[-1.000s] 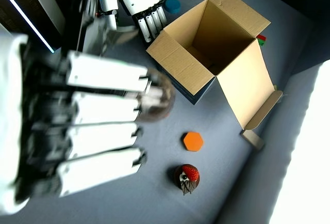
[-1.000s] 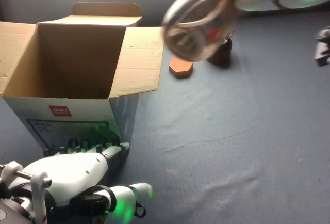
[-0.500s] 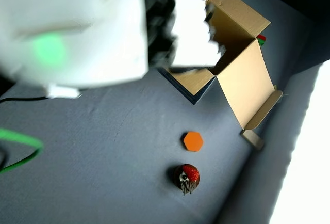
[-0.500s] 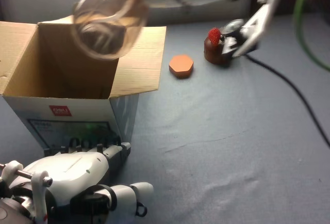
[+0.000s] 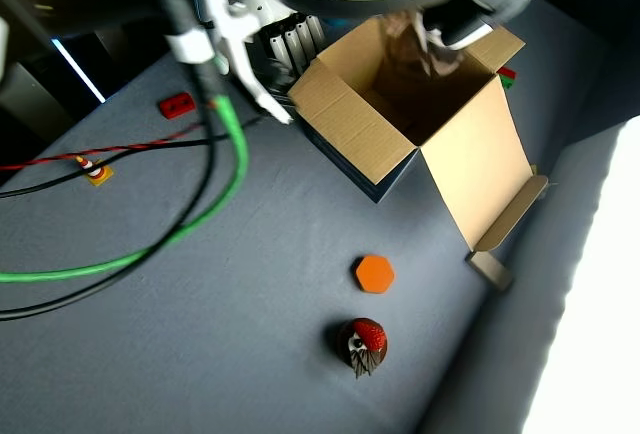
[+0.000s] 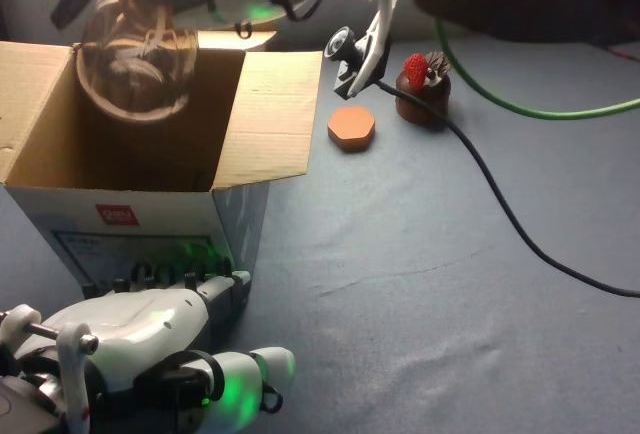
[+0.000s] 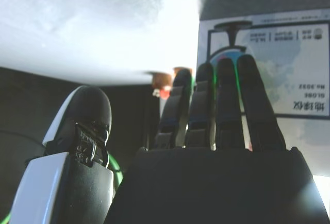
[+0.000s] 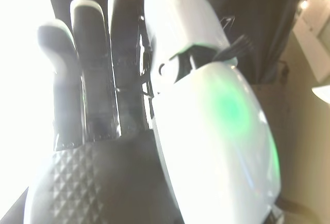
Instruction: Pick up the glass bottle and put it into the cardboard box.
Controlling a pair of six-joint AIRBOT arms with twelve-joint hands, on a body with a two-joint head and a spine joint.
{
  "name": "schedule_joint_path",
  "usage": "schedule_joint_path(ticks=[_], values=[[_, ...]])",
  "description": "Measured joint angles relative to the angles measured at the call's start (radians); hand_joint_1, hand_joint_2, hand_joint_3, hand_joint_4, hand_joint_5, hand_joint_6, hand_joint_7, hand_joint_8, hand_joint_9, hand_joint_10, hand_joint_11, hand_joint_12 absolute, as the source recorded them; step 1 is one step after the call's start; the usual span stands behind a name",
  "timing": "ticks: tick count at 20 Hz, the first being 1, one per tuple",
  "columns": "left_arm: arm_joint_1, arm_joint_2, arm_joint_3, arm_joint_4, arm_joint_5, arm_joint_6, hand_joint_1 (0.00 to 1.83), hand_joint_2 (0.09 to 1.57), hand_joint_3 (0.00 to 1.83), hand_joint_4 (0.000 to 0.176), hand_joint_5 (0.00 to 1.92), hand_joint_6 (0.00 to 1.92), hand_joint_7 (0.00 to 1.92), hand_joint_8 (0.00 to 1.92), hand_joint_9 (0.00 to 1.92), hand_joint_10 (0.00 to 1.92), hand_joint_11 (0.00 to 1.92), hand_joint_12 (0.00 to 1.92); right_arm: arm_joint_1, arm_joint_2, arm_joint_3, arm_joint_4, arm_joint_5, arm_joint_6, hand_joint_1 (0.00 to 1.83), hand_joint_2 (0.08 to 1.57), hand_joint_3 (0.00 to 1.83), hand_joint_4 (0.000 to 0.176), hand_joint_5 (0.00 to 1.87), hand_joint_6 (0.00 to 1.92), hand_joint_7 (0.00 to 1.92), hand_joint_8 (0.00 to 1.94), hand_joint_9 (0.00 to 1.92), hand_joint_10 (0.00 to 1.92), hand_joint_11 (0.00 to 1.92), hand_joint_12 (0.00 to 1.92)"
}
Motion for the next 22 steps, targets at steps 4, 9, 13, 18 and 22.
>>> schedule_joint_path(ticks=[4, 9, 13, 18, 22], values=[[0.0, 0.0, 0.0, -0.002, 0.002, 0.0, 0.03, 1.29, 0.0, 0.03, 0.06, 0.0, 0.08, 0.0, 0.08, 0.0, 0.0, 0.31, -0.013, -0.054, 0.021, 0.0, -0.039, -0.065, 1.36, 1.17, 0.0, 0.0, 0.76, 1.26, 0.94, 1.09, 0.8, 1.42, 0.6, 1.74], [0.0, 0.001, 0.0, -0.011, 0.006, 0.0, 0.03, 1.29, 0.0, 0.031, 0.06, 0.0, 0.09, 0.0, 0.09, 0.0, 0.0, 0.35, -0.044, -0.09, 0.048, 0.0, -0.055, -0.143, 1.36, 1.16, 0.0, 0.0, 0.8, 1.2, 0.94, 1.09, 0.79, 1.42, 0.61, 1.74], [0.0, 0.001, 0.0, -0.011, 0.002, 0.013, 0.03, 1.29, 0.0, 0.032, 0.06, 0.0, 0.09, 0.0, 0.09, 0.0, 0.0, 0.37, -0.074, -0.114, 0.082, 0.004, -0.08, -0.15, 1.36, 1.16, 0.0, 0.0, 0.8, 1.2, 0.95, 1.08, 0.8, 1.42, 0.63, 1.73], [0.0, 0.001, 0.0, -0.012, 0.005, 0.011, 0.02, 1.29, 0.0, 0.032, 0.06, 0.0, 0.09, 0.0, 0.09, 0.0, 0.0, 0.35, -0.074, -0.116, 0.084, 0.004, -0.072, -0.166, 1.36, 1.16, 0.0, 0.0, 0.8, 1.22, 0.95, 1.07, 0.8, 1.41, 0.63, 1.74], [0.0, 0.001, 0.005, -0.013, 0.006, 0.007, 0.03, 1.29, 0.0, 0.031, 0.06, 0.0, 0.09, 0.0, 0.09, 0.0, 0.0, 0.35, -0.081, -0.119, 0.084, 0.004, -0.072, -0.176, 1.36, 1.16, 0.0, 0.0, 0.8, 1.21, 0.95, 1.07, 0.8, 1.41, 0.61, 1.74]])
